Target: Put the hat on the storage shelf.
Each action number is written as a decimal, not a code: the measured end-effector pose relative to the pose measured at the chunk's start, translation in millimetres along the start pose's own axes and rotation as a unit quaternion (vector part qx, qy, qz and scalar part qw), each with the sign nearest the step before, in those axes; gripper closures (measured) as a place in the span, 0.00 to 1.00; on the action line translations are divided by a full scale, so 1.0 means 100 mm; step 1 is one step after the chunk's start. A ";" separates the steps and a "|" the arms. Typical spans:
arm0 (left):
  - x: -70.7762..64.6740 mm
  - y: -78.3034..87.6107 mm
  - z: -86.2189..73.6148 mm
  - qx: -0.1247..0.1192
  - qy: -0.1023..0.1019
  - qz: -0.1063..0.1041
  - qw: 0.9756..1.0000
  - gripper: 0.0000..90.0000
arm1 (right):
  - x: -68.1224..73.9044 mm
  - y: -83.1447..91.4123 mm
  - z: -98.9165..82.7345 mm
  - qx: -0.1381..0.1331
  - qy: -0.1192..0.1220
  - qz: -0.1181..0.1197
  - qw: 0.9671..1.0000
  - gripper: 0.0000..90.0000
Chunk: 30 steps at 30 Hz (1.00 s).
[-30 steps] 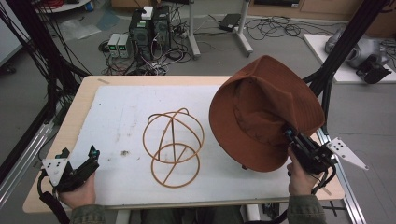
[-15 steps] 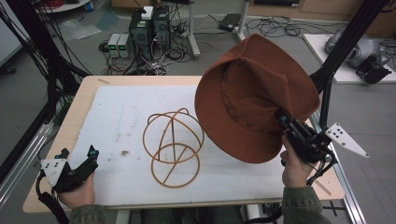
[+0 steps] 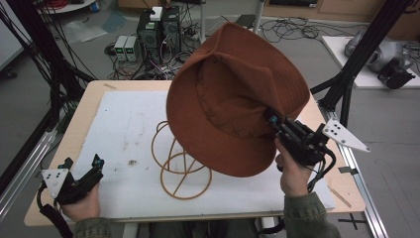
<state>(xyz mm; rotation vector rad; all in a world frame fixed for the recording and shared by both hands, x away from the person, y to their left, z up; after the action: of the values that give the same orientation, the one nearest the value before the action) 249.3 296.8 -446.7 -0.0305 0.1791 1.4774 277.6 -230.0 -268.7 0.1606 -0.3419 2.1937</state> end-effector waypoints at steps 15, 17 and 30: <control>0.04 0.01 0.01 -0.003 0.001 0.003 1.000 0.18 | 0.44 -0.30 -0.19 0.034 -0.030 0.096 0.994 0.96; 0.04 0.01 0.00 -0.002 0.001 0.003 1.000 0.18 | 0.46 -0.33 -0.21 0.039 -0.037 0.100 0.994 0.96; 0.03 0.00 0.00 0.002 -0.004 0.002 1.000 0.18 | 0.44 -0.39 -0.37 0.075 -0.050 0.141 0.986 0.96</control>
<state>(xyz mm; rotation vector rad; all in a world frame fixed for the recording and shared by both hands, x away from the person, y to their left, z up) 249.2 299.3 -447.4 -0.0202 0.1763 1.4808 282.6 -163.0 -286.4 0.3225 -0.2675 2.4993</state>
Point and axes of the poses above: each handheld gripper's, and its own axes: y roughly backward along the jaws, z roughly out of its top, x roughly to its left, the point moved 3 cm from there along -y, roughly forward along the jaws, and after that the axes turned 11 degrees about -z, right-handed, at the moved point
